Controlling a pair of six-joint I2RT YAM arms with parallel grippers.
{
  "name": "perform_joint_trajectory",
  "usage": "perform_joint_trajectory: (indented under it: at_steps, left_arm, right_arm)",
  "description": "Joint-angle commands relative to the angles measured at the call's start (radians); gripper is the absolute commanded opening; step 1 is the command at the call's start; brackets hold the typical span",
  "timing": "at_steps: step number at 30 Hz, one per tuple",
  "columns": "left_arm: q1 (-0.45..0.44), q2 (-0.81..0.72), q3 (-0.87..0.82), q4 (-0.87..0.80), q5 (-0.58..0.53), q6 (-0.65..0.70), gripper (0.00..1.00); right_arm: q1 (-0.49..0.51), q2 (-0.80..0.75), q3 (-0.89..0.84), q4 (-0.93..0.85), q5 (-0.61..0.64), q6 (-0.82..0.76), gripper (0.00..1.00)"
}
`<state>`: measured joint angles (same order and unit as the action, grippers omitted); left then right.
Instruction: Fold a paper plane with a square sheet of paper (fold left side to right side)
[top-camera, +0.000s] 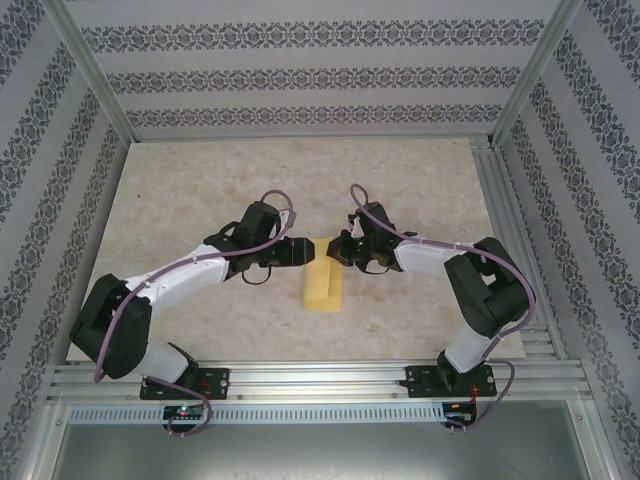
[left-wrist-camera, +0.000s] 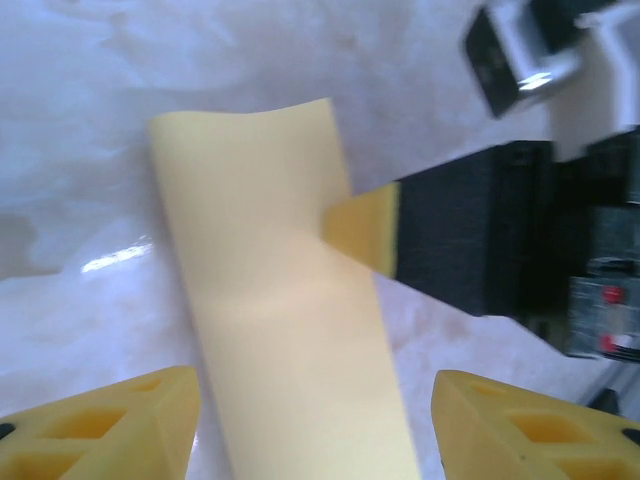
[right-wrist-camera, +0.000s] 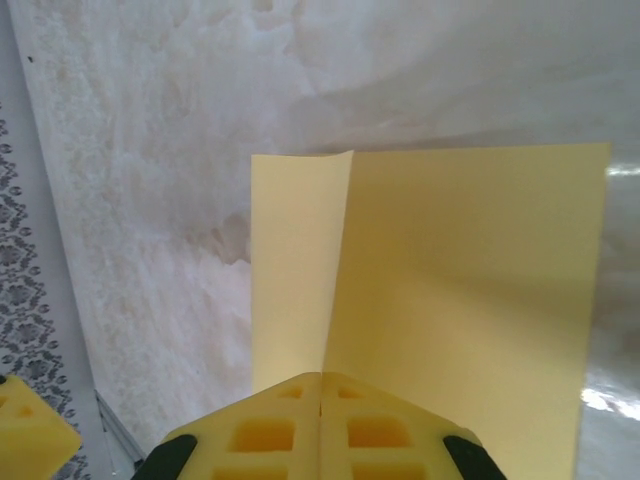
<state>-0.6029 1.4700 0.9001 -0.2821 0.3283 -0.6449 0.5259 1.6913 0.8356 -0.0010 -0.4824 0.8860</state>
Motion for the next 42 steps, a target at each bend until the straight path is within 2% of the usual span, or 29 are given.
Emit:
perform_joint_trajectory:
  at_steps: [1,10,14,19,26,32,42]
  left_arm:
    - [-0.013,0.083,0.026,-0.129,-0.079,-0.003,0.65]
    - [-0.055,0.215,0.095,-0.132,-0.074,-0.029,0.68]
    - [-0.064,0.236,0.109,-0.132,-0.067,-0.031,0.68]
    - [-0.074,0.260,0.123,-0.146,-0.078,-0.029,0.67]
    - [-0.087,0.298,0.145,-0.166,-0.090,-0.018,0.66]
    - [-0.103,0.341,0.176,-0.181,-0.085,-0.019,0.66]
    - [-0.107,0.368,0.203,-0.206,-0.104,-0.036,0.67]
  right_arm:
    - [-0.013,-0.037,0.006,-0.032,0.036,-0.041,0.05]
    - [-0.018,-0.036,0.000,-0.042,0.035,-0.050,0.08]
    - [-0.020,-0.036,-0.003,-0.045,0.034,-0.054,0.14]
    - [-0.033,-0.055,-0.001,-0.079,0.043,-0.071,0.30]
    - [-0.077,-0.151,-0.005,-0.245,0.146,-0.164,0.46]
    - [-0.125,-0.206,-0.060,-0.249,0.157,-0.170,0.48]
    - [-0.127,-0.209,-0.076,-0.237,0.156,-0.164,0.49]
